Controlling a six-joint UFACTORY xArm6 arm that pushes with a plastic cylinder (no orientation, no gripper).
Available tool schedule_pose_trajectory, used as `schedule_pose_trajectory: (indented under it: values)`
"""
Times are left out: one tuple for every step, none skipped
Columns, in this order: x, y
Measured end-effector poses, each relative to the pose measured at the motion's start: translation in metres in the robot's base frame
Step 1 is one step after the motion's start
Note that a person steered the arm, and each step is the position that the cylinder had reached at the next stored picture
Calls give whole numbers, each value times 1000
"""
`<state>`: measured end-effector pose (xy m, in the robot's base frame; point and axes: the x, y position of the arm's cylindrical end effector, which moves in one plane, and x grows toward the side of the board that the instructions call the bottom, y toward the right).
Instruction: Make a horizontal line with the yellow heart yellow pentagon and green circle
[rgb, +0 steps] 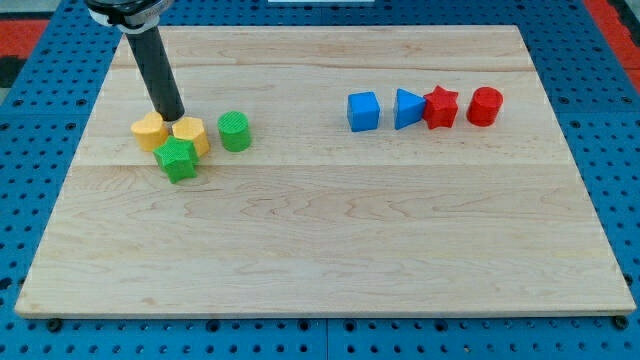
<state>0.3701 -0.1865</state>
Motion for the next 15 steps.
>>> schedule_pose_trajectory:
  values:
    - [6,-18]
    - [3,-30]
    - [1,-30]
    - [0,-56]
    - [-4,-70]
    - [-15,-8]
    - [-18,42]
    - [-15,86]
    - [-1,117]
    - [4,114]
    - [-7,109]
    - [-18,68]
    - [8,71]
    - [14,96]
    - [0,100]
